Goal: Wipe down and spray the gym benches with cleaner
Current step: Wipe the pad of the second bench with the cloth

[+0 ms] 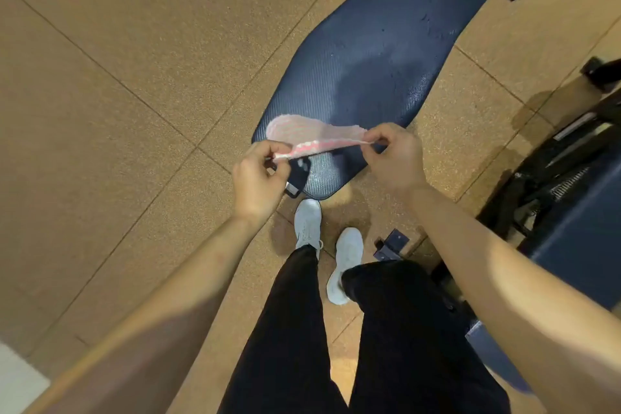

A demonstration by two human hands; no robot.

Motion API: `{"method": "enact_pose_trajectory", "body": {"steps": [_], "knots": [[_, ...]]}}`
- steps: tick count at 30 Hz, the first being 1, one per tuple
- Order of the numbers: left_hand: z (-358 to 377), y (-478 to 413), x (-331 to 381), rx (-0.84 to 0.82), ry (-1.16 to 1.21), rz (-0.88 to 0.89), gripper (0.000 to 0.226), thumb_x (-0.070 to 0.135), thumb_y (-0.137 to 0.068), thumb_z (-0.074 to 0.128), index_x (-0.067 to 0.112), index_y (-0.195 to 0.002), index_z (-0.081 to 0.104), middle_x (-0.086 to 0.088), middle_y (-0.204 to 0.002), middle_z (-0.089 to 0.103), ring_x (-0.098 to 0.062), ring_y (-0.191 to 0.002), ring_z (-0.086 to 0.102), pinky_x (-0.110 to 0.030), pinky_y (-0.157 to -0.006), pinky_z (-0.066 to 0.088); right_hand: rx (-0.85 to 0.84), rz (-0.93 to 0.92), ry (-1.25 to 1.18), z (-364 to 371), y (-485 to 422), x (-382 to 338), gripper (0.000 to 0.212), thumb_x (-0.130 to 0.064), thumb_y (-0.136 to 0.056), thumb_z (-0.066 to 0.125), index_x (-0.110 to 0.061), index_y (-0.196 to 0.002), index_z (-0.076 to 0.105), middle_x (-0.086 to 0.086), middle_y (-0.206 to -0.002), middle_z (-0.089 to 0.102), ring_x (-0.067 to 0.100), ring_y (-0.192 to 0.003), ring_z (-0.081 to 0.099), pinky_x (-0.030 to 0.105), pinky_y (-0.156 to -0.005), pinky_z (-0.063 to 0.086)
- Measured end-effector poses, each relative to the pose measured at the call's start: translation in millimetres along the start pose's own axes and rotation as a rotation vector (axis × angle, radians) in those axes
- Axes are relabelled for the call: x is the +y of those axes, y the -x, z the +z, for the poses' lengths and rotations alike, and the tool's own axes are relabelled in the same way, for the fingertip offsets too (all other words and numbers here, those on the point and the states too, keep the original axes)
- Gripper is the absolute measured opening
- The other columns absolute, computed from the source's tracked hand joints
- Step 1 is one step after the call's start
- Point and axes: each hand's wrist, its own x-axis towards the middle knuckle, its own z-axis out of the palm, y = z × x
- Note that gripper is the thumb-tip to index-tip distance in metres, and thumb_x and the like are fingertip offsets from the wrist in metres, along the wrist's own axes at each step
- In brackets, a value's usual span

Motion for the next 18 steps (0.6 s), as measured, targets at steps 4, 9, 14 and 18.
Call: {"method": "enact_pose_trajectory", "body": {"steps": [4, 9, 14, 18], "knots": [[40, -8, -47, -0.21, -0.145, -0.136, 0.026, 0.005, -0.083, 0.065, 0.023, -0.099, 0.076, 0.005, -0.099, 0.078, -0.023, -0.09, 0.073, -0.039, -0.083, 0.06, -0.269, 0.154, 0.124, 26, -6, 40, 0.02, -0.015, -0.088, 0.072, -0.015, -0.107, 0.074, 0.002, -0.105, 0.074, 0.02, -0.096, 0.068, 0.022, -0.084, 0.049], [91, -30, -82, -0.324, -0.514, -0.284, 0.03, 0.04, -0.096, 0.065, 0.014, -0.104, 0.077, -0.011, -0.103, 0.076, -0.034, -0.099, 0.07, -0.033, -0.077, 0.048, -0.323, 0.373, 0.106, 42, -22, 94, 0.022, -0.015, -0.092, 0.069, -0.01, -0.113, 0.073, 0.003, -0.109, 0.073, 0.018, -0.098, 0.065, 0.005, -0.071, 0.036], [142, -73, -97, -0.336, -0.541, 0.443, 0.041, 0.04, -0.105, 0.054, 0.017, -0.137, 0.065, -0.008, -0.144, 0.062, -0.03, -0.129, 0.058, -0.045, -0.106, 0.051, -0.043, 0.421, 0.009, 64, -36, 138, 0.056, -0.01, -0.084, 0.078, -0.012, -0.136, 0.059, 0.011, -0.136, 0.054, 0.024, -0.12, 0.056, 0.026, -0.103, 0.046], [181, -95, -114, -0.583, -1.015, 0.603, 0.061, 0.054, -0.106, 0.037, 0.028, -0.161, 0.029, -0.01, -0.173, 0.019, -0.04, -0.158, 0.017, -0.06, -0.125, 0.021, 0.017, 0.308, 0.146, 75, -50, 161, 0.078, -0.025, -0.086, 0.079, -0.015, -0.152, 0.041, 0.009, -0.165, 0.023, 0.027, -0.15, 0.026, 0.038, -0.122, 0.026]]}}
